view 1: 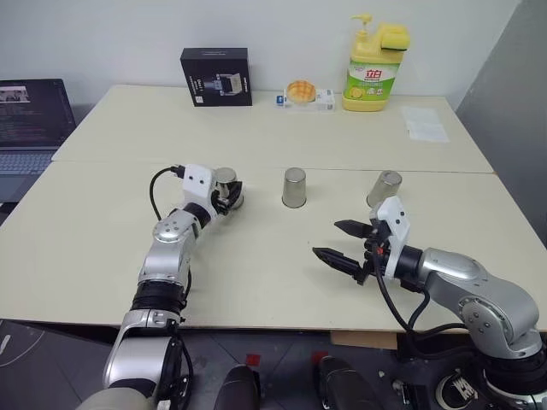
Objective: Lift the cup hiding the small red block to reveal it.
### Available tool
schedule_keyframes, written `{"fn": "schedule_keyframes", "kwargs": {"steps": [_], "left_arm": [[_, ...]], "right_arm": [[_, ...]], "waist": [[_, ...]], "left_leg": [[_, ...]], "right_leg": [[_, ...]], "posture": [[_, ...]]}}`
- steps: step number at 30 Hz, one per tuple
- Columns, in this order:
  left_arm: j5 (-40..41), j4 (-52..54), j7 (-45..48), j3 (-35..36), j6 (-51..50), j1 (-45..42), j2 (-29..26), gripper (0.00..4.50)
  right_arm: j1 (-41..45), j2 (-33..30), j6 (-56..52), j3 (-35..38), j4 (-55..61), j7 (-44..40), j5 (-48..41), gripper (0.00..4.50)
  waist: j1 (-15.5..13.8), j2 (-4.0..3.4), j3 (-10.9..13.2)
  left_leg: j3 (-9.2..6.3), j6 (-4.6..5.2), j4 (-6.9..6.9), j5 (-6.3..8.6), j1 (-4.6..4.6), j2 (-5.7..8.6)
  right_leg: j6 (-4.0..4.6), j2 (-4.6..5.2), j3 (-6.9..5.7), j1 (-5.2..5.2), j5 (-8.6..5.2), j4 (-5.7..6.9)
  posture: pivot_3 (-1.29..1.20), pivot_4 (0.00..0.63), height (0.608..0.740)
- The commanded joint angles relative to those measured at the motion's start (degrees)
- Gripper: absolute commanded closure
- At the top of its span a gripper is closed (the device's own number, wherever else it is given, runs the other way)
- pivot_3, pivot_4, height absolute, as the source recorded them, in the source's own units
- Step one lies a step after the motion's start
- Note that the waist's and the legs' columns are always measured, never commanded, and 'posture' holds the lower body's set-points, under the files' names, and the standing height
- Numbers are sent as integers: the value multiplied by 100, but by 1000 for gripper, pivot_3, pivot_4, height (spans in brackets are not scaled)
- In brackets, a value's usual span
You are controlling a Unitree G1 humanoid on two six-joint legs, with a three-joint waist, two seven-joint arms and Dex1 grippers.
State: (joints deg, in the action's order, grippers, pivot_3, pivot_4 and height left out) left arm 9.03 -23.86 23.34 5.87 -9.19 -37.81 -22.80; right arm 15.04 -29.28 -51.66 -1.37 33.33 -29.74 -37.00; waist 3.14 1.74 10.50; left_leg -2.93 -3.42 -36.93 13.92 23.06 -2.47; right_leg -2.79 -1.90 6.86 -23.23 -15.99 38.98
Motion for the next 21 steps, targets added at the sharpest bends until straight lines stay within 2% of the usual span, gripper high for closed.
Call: {"fn": "schedule_keyframes", "kwargs": {"steps": [1, 6, 12, 21], "left_arm": [[36, 260, -205, 244, -200, -511, -176, 1832], [-199, -914, -374, 204, 397, -914, -21, 1832], [-380, -2893, -655, 310, 1411, -1387, 72, 1832], [-333, -3888, -744, 448, 1992, -1997, 36, 1832]], "right_arm": [[112, 46, 104, 19, 54, 48, 11, 0], [144, 74, 116, -13, 9, 69, 46, 0], [115, 139, 60, 81, 71, 269, 20, 0], [53, 135, -32, 114, 202, 421, -90, 0]], "waist": [[0, 0, 0], [-4, -1, -1], [-2, 2, 0], [-5, 2, 0]], "left_leg": [[0, 0, 0, 0, -1, 0], [2, 0, 0, 0, -4, 3], [1, 0, 1, 0, 0, 3], [-1, 0, 2, 0, 6, 4]], "right_leg": [[0, 0, 0, 0, 0, 0], [0, 1, 2, 3, 0, -1], [0, 1, -1, -1, 0, -2], [0, 1, -3, -2, 0, -3]], "posture": [[0, 150, 740], [0, 150, 740], [0, 150, 740], [0, 150, 740]]}}
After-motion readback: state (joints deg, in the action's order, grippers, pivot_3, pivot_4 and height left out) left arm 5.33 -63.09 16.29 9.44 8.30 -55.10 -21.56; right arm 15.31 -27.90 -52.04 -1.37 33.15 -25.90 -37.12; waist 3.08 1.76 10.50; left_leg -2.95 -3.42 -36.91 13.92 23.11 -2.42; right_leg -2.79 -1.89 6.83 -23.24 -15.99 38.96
